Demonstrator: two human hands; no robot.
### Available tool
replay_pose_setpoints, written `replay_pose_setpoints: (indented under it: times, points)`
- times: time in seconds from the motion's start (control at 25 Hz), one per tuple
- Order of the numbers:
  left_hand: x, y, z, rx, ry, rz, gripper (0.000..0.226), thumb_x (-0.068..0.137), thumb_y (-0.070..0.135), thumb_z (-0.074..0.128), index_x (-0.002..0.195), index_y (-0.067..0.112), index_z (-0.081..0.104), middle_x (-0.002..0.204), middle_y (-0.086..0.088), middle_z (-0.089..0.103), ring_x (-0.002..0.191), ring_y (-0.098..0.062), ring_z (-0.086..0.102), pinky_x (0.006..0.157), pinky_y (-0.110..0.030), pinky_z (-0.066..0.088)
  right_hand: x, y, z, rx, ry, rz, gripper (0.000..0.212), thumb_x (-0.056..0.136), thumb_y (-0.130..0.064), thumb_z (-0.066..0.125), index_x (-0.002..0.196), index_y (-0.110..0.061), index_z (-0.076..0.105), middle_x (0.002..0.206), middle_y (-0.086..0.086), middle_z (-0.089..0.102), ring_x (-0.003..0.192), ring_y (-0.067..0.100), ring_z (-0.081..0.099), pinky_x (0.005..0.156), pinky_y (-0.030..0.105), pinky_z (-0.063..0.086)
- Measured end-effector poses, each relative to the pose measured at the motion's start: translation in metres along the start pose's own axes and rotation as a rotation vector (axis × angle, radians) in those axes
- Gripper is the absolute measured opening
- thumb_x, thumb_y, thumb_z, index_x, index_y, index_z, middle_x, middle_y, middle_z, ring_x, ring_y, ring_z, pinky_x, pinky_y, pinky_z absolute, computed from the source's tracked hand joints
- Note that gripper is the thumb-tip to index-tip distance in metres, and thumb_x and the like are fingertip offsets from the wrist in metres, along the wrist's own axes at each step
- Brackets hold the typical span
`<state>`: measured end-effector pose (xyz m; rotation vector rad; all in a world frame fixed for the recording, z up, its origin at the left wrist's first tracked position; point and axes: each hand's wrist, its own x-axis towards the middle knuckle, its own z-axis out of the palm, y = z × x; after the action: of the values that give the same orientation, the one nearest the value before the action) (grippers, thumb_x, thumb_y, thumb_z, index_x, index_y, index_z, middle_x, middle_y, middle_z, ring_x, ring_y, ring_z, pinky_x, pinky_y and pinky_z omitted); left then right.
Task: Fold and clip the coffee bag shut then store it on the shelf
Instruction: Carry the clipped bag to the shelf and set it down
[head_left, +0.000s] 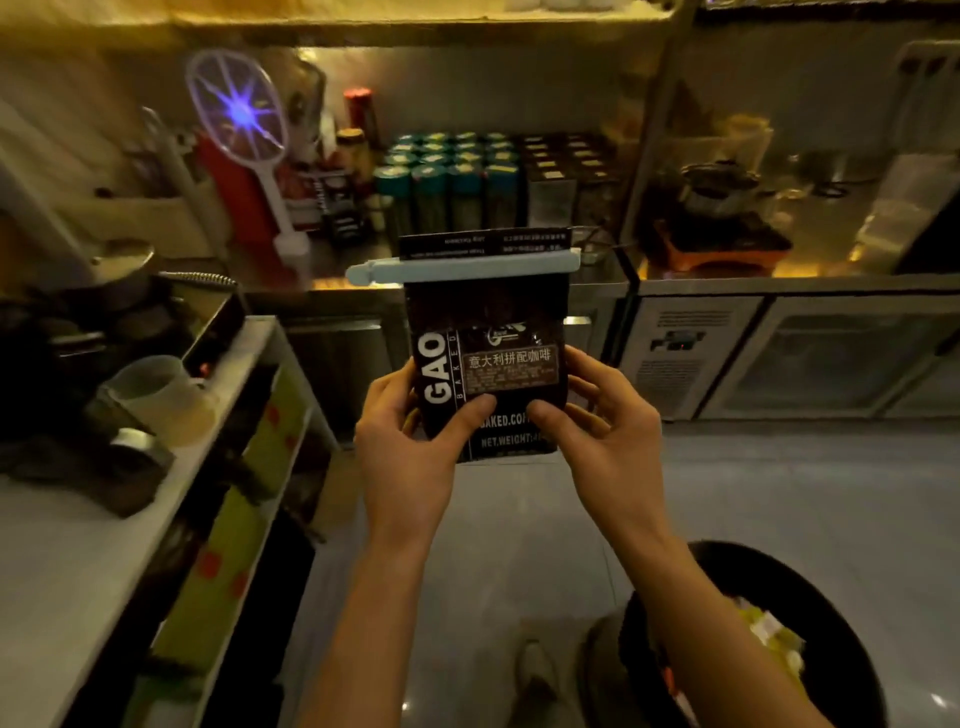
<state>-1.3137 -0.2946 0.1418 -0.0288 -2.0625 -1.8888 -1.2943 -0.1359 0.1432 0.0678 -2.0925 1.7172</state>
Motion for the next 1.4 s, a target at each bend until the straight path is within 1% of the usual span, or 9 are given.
replay_pose_setpoints:
  times: [0.2,0.36,0.56,0.72,0.8,1.0,1.16,1.28,1.4]
  points:
    - [0.082,-0.027,0.031,0.111,0.071,-0.020,0.055,0.073,0.031,0.081,0.124,0.021,0.062,0.122,0.003,0.064,0.113,-0.012,0.064,0.096,-0.041,0.055,0.095,0.048,0.021,0.080,-0.086,0.029,0.054,0.081,-0.020,0.075,0.131,-0.023,0.055,0.123,-0.004,0.064,0.115,0.004,0.060,0.094,0.033,0.054]
    - [0.158,-0.047,0.058,0.145,0.156,-0.054,0.057,0.074,0.028,0.081,0.126,0.020,0.062,0.122,0.001,0.066,0.112,-0.011,0.064,0.095,-0.039,0.056,0.185,0.082,0.044,0.119,-0.162,0.054,0.054,0.079,-0.018,0.077,0.129,-0.019,0.056,0.123,-0.005,0.065,0.115,0.004,0.060,0.093,0.025,0.054]
    - [0.238,-0.079,0.060,0.128,0.233,-0.103,0.058,0.073,0.026,0.082,0.127,0.018,0.061,0.120,0.003,0.069,0.110,-0.008,0.066,0.094,-0.031,0.056,0.263,0.114,0.094,0.139,-0.247,0.065,0.055,0.078,-0.018,0.078,0.128,-0.019,0.057,0.121,-0.006,0.065,0.113,0.002,0.060,0.089,0.016,0.051]
    - [0.326,-0.125,0.044,0.102,0.287,-0.149,0.061,0.071,0.026,0.083,0.127,0.018,0.061,0.117,0.003,0.070,0.107,-0.007,0.067,0.090,-0.030,0.058,0.339,0.148,0.163,0.121,-0.288,0.082,0.055,0.077,-0.016,0.079,0.128,-0.019,0.058,0.120,-0.007,0.065,0.112,0.001,0.061,0.089,0.017,0.052]
    - [0.373,-0.145,0.030,0.085,0.272,-0.142,0.060,0.071,0.026,0.083,0.126,0.018,0.062,0.118,0.002,0.070,0.108,-0.008,0.068,0.089,-0.029,0.058,0.374,0.160,0.200,0.091,-0.308,0.079,0.057,0.076,-0.017,0.080,0.128,-0.020,0.057,0.121,-0.007,0.066,0.111,0.000,0.061,0.089,0.018,0.053]
    - [0.502,-0.189,-0.001,0.132,0.214,-0.166,0.060,0.072,0.021,0.084,0.127,0.017,0.061,0.116,0.004,0.070,0.104,-0.002,0.067,0.082,-0.015,0.055,0.464,0.187,0.288,0.041,-0.308,0.130,0.056,0.076,-0.018,0.080,0.127,-0.019,0.056,0.117,-0.007,0.067,0.106,-0.001,0.064,0.087,0.024,0.057]
    - [0.576,-0.231,-0.003,0.148,0.228,-0.238,0.059,0.072,0.022,0.085,0.126,0.017,0.062,0.117,0.002,0.070,0.106,-0.009,0.067,0.087,-0.024,0.057,0.526,0.220,0.340,0.018,-0.310,0.183,0.054,0.075,-0.017,0.081,0.124,-0.019,0.059,0.114,-0.010,0.067,0.105,-0.002,0.063,0.085,0.026,0.058]
    - [0.639,-0.271,0.000,0.175,0.245,-0.289,0.060,0.072,0.024,0.085,0.127,0.018,0.061,0.120,0.001,0.068,0.109,-0.013,0.065,0.089,-0.027,0.056,0.583,0.262,0.380,-0.001,-0.347,0.216,0.052,0.075,-0.017,0.081,0.122,-0.019,0.059,0.111,-0.014,0.065,0.105,-0.005,0.062,0.084,0.018,0.055]
    - [0.685,-0.306,0.005,0.200,0.279,-0.368,0.060,0.073,0.019,0.084,0.128,0.017,0.059,0.123,-0.003,0.067,0.112,-0.018,0.063,0.090,-0.031,0.056,0.626,0.297,0.410,-0.003,-0.426,0.275,0.048,0.075,-0.013,0.081,0.116,-0.025,0.059,0.104,-0.022,0.061,0.096,-0.020,0.058,0.077,0.006,0.051]
